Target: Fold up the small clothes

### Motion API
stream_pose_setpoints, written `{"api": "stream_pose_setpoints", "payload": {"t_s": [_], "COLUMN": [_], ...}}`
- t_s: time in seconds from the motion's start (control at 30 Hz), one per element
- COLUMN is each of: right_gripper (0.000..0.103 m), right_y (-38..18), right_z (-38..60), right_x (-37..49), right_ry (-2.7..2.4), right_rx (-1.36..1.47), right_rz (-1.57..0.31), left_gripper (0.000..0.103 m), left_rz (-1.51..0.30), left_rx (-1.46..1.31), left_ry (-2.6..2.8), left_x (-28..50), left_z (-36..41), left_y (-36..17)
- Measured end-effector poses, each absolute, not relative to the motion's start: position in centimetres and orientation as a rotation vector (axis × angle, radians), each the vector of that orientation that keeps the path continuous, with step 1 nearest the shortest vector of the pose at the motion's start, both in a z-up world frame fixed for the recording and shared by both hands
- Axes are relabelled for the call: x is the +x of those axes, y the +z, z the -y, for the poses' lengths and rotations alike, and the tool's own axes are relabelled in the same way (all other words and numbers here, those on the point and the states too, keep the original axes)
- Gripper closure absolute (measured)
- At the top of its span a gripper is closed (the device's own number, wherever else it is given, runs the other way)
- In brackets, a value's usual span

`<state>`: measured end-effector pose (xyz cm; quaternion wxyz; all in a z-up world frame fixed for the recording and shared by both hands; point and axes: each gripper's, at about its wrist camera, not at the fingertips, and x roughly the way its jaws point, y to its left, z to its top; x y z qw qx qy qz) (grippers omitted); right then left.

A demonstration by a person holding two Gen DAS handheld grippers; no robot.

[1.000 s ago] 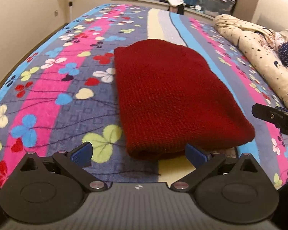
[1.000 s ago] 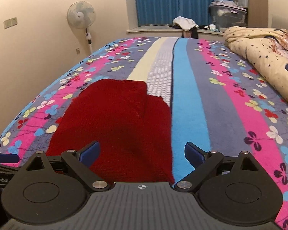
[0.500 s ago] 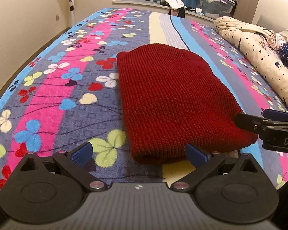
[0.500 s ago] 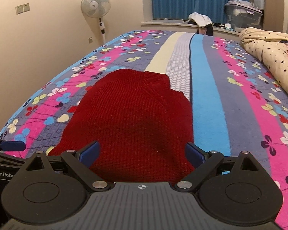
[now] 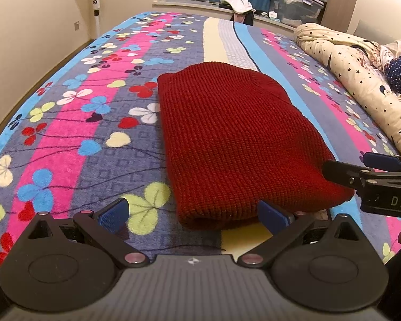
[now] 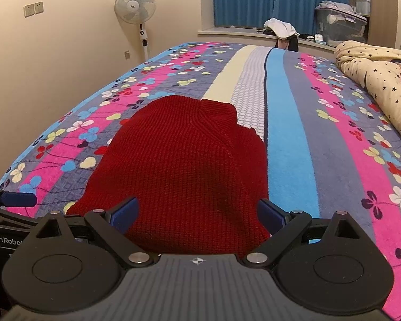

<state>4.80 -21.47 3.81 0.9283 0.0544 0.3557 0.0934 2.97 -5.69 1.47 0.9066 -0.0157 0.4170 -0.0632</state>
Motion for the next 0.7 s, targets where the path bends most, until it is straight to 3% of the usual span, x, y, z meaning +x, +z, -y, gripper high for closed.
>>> {"api": "stream_pose_setpoints", "payload": {"t_s": [0.7], "right_gripper": [0.008], "right_y": [3.95], "right_z": [20.93], "right_x": [4.64], "right_ry": [0.202], "right_rx": [0.079], "right_rz": [-0.721], "left_gripper": [0.0], "left_rz": [-0.853], "left_rx": [-0.034], "left_ry": [-0.144], "left_x": [2.79], "left_z": [5.64], "left_y": [1.77]}}
